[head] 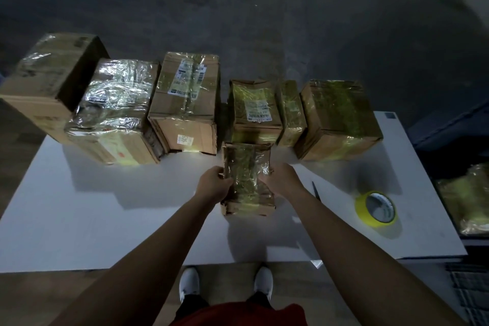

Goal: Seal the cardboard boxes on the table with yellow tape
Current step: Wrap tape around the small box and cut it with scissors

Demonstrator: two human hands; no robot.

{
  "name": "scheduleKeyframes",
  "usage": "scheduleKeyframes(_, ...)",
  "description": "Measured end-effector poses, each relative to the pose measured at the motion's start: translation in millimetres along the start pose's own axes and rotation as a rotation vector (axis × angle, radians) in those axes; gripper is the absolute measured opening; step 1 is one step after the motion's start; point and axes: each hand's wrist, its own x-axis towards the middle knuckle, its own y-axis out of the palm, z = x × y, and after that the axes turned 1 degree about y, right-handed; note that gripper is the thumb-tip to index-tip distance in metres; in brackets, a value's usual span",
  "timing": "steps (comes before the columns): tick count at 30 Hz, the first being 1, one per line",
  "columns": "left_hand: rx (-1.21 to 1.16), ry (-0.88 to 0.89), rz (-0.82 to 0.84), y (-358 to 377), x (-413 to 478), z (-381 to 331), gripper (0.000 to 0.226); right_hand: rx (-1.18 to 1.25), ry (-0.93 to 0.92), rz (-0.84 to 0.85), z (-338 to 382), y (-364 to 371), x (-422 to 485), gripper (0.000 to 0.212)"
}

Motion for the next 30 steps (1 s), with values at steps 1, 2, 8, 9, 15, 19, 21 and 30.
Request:
scheduleKeyframes(1,-0.016,-0.007,-0.007,-1,1,1,0.026,0.038,-0.003,0.009,1,-1,-1,0.045)
scheduleKeyframes(2,-0.035,-0.018,-0.015,-1,2,2,0.023,0.08,-0.013,0.013,1,-2,-2,0.044)
scheduleKeyframes(8,-0.349,-0.188,0.054,-6,6,1,0.021,0.365,-0.119,-0.082,5,-20,-7,0.02)
scheduleKeyframes(9,-0.395,-0.219,0.091,-5,5,1,0.022,0.371,-0.126,-0.086,5,-22,-7,0.018)
scheduleKeyframes(15,-0.077,-0.154,-0.079,11,7,0,0.037,0.175,-0.134,-0.104,-7,-22,1,0.064)
scheduleKeyframes(19,0.071,0.073,-0.159,4,7,-5,0.029,0.285,-0.009,0.068,-4,-17,0,0.093)
scheduleKeyframes(21,0.01,0.059,-0.089,3,-1,-12,0.035,0.284,-0.01,0.082,-1,-12,-2,0.107)
scheduleKeyframes(30,-0.14,-0.035,0.085,-5,0,-4,0.044,0.325,-0.18,0.027,5,-12,-5,0.062)
